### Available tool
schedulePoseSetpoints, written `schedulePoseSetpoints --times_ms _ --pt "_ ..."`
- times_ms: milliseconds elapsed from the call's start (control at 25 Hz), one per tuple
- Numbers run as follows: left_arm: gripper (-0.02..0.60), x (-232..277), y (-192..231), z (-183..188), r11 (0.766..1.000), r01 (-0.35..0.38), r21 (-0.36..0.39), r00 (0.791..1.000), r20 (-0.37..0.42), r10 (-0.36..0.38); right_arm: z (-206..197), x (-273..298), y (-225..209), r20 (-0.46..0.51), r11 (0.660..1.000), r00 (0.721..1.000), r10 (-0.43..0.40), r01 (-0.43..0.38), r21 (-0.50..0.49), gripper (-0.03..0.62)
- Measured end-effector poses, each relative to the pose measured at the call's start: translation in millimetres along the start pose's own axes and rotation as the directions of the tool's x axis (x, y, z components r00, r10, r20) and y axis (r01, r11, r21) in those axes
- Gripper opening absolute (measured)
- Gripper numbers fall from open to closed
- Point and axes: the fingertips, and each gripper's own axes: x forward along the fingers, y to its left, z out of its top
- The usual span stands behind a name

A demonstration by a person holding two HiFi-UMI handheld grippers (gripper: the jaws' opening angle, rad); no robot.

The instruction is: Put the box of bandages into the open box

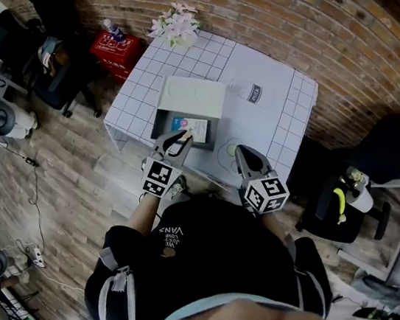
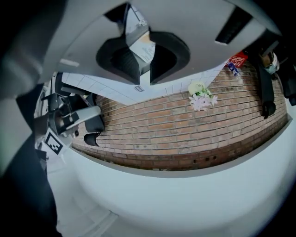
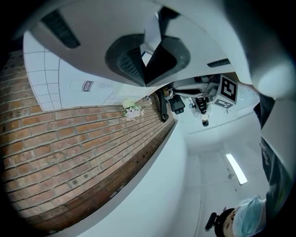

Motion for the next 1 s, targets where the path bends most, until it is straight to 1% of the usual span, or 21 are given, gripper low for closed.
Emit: schedulePoseSetpoints --times_ms 120,240,360,480,600,720,1000 --pt "0.053 -10.5 -7.9 8.3 0.998 -0.060 -0.007 0.998 0.027 0.060 -0.1 -3.5 -0.8 -0.012 0.999 0.999 0.047 -0.048 -0.018 -0.006" --pt "0.029 -18.8 -16.9 9.6 0.994 -0.103 -0.034 0.994 0.039 0.105 -0.9 -6.5 -1.3 -0.016 0.996 0.996 0.089 -0.089 -0.020 -0.006" --pt "0.016 -28.5 -27.4 9.3 0.988 -0.138 -0.069 0.989 0.041 0.141 -1.2 -9.1 1.3 -0.020 0.991 0.991 0.129 -0.129 -0.029 -0.006" --pt "0.012 -37.8 -35.6 10.3 0.982 -0.166 -0.088 0.984 0.045 0.170 -2.3 -9.9 5.0 -0.026 0.987 0.988 0.154 -0.155 -0.046 -0.006" --pt "0.012 -47.7 -39.4 12.2 0.977 -0.179 -0.111 0.980 0.062 0.187 -2.9 -8.4 10.7 -0.030 0.984 0.986 0.167 -0.168 -0.056 -0.006" --pt "0.012 -59.0 -41.4 11.2 0.976 -0.182 -0.119 0.979 0.067 0.191 -3.7 -8.6 19.6 -0.027 0.984 0.985 0.168 -0.170 -0.062 -0.006" --pt "0.012 -93.0 -40.5 10.8 0.976 -0.159 -0.149 0.981 0.083 0.173 -6.7 -13.0 47.5 -0.013 0.988 0.990 0.138 -0.139 -0.069 -0.006"
